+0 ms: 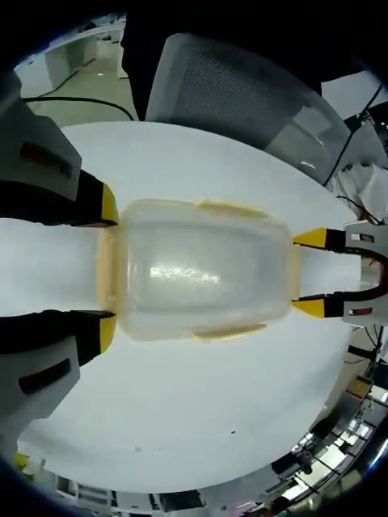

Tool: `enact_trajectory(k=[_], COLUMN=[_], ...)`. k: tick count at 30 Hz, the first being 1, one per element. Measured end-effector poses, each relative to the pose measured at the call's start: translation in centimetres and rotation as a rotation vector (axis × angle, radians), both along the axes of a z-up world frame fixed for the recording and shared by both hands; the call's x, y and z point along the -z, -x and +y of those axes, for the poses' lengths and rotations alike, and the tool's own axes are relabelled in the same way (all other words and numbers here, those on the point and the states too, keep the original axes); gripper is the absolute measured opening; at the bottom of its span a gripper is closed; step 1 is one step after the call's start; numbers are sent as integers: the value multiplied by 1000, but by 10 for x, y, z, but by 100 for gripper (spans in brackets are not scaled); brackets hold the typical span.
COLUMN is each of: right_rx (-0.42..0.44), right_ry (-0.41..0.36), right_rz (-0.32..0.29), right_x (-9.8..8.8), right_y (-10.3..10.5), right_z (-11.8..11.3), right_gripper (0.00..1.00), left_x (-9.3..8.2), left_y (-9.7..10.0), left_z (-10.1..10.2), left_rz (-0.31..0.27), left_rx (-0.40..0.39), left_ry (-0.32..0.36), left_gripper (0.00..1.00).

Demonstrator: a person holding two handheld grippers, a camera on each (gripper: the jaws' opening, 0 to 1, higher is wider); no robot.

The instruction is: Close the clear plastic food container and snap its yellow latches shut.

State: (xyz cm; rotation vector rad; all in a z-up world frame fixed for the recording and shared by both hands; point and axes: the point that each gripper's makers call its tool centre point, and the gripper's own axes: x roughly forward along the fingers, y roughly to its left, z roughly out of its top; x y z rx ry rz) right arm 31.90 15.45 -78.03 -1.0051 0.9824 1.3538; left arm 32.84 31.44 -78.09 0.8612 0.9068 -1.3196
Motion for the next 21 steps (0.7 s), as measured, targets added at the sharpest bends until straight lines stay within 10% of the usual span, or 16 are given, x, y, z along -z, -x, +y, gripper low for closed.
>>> enact_trajectory(k=[21], right_rx=[2], right_ry=[-19], right_rz=[-1], right_x=[10], right_y=[4], right_z=[0], right_gripper=[38], left_x=[5], left_y=[5], left_z=[0], left_rz=[0], left_rx=[6], left_ry=[-19], left_gripper=[33])
